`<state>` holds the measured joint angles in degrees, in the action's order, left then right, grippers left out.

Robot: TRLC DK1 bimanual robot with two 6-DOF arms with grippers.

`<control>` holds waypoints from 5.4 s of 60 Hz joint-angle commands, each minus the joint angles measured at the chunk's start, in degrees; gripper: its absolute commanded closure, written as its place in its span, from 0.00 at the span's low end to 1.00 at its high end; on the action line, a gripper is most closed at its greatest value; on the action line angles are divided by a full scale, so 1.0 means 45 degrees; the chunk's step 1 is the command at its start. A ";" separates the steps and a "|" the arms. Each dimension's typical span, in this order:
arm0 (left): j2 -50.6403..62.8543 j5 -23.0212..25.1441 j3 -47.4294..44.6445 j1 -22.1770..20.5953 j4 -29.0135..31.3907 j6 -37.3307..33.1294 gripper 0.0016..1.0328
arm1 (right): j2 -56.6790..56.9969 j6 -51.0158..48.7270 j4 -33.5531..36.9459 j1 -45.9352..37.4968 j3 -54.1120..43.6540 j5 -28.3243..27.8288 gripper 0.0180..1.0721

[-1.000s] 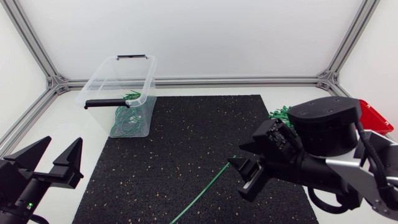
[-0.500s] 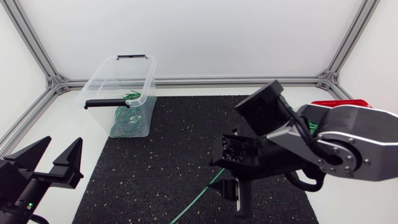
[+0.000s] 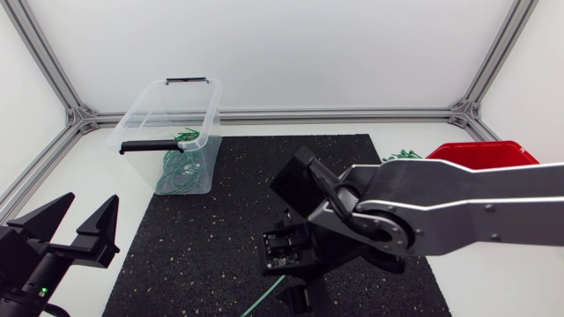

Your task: Take a green cable tie from the red box, thread the tail through the head to close it, then place it in the transparent bin on the left.

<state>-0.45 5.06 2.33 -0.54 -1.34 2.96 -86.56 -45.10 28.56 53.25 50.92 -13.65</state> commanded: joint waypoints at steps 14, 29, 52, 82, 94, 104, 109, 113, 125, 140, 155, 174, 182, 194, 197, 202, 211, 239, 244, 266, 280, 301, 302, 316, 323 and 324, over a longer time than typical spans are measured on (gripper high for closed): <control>0.0021 -0.0070 -0.0498 -0.0096 0.0299 -0.0053 0.04 | -0.2365 -0.0993 0.0197 0.0529 0.1068 -0.0033 0.45; 0.0041 -0.0089 -0.0498 -0.0057 0.0299 -0.0053 0.04 | -0.3322 -0.1481 -0.0037 0.0822 0.1342 0.0045 0.49; 0.0041 -0.0089 -0.0498 -0.0076 0.0318 -0.0053 0.04 | -0.3635 -0.2028 -0.0389 0.1173 0.1342 0.0182 0.65; 0.0061 -0.0109 -0.0498 -0.0252 0.0357 -0.0307 0.04 | -0.4787 -0.2673 0.0666 0.1115 0.2260 0.0104 0.95; 0.0061 -0.0128 -0.0498 -0.0252 0.0357 -0.0307 0.04 | -0.4572 -0.2634 0.0822 0.1037 0.2474 0.0045 0.95; 0.0061 -0.0128 -0.0498 -0.0272 0.0357 -0.0307 0.04 | -0.4181 -0.2556 0.1467 0.0705 0.3080 -0.0287 0.95; 0.0061 -0.0128 -0.0498 -0.0252 0.0357 -0.0307 0.04 | -0.3908 -0.2477 0.1525 0.0588 0.3236 -0.0326 0.95; 0.0061 -0.0128 -0.0498 -0.0252 0.0357 -0.0307 0.04 | -0.3752 -0.2419 0.1682 0.0451 0.3373 -0.0541 0.95; 0.0080 -0.0128 -0.0498 -0.0291 0.0357 -0.0307 0.04 | -0.3888 -0.2516 0.3068 -0.0233 0.4076 -0.1693 0.95; 0.0100 -0.0128 -0.0498 -0.0350 0.0357 -0.0307 0.04 | -0.5002 -0.3161 0.3947 -0.0858 0.4115 -0.1400 0.95; 0.0100 -0.0128 -0.0498 -0.0350 0.0377 -0.0307 0.04 | -0.5939 -0.3395 0.4025 -0.1463 0.4916 -0.0951 0.83; 0.0100 -0.0128 -0.0498 -0.0330 0.0377 -0.0307 0.04 | -0.4865 -0.2790 0.3068 -0.1053 0.4330 -0.0853 0.59; 0.0080 -0.0128 -0.0498 -0.0311 0.0377 -0.0307 0.04 | -0.4455 -0.2126 0.1799 -0.0135 0.3392 -0.0365 0.59; 0.0080 -0.0167 -0.0498 -0.0311 0.0377 -0.0307 0.04 | -0.4611 -0.1755 0.0822 0.0373 0.2924 0.0357 0.60; 0.0080 -0.0206 -0.0498 -0.0330 0.0377 -0.0307 0.04 | -0.4650 -0.1716 0.0822 0.0353 0.2943 0.0377 0.61; 0.0080 -0.0246 -0.0498 -0.0350 0.0396 -0.0307 0.04 | -0.4709 -0.1657 0.0783 0.0314 0.3041 0.0377 0.65; 0.0061 -0.0265 -0.0498 -0.0350 0.0396 -0.0307 0.04 | -0.4943 -0.1638 0.0842 0.0236 0.3236 0.0357 0.65; 0.0061 -0.0285 -0.0498 -0.0369 0.0416 -0.0307 0.04 | -0.5666 -0.1110 0.0607 0.0451 0.3959 0.0357 0.66; 0.0061 -0.0285 -0.0498 -0.0369 0.0396 -0.0307 0.04 | -0.5685 -0.1091 0.0510 0.0470 0.3959 0.0377 0.76; 0.0061 -0.0285 -0.0498 -0.0447 0.0396 -0.0307 0.04 | -0.5295 -0.0954 0.0314 0.0412 0.3666 0.0494 0.95; -0.0076 -0.0265 -0.0517 -0.0311 0.0260 -0.0346 0.07 | -0.4318 -0.0915 0.1467 -0.0155 0.4232 -0.0053 0.95; 0.0705 0.0614 0.0674 -0.0428 0.1080 -0.0268 0.07 | -0.3517 -0.0641 0.4299 -0.1385 0.5834 -0.1850 0.95; 0.0959 0.0751 0.0869 -0.0428 0.1139 -0.0228 0.08 | -0.3478 -0.0602 0.4338 -0.1424 0.5853 -0.1908 0.95; 0.3400 0.1649 0.2998 -0.0311 0.1978 -0.0053 0.10 | -0.3439 -0.0485 0.5920 -0.2108 0.6849 -0.3197 0.95; 0.4357 0.2743 0.3975 -0.0252 0.2349 -0.0014 0.15 | -0.3498 -0.0485 0.6896 -0.2479 0.7533 -0.3939 0.95; 0.4475 0.2919 0.4073 -0.0252 0.2349 -0.0033 0.16 | -0.3498 -0.0485 0.7014 -0.2518 0.7631 -0.4037 0.95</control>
<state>17.19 15.75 17.15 -2.00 8.60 2.59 -102.91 -47.94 57.78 42.92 82.81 -30.30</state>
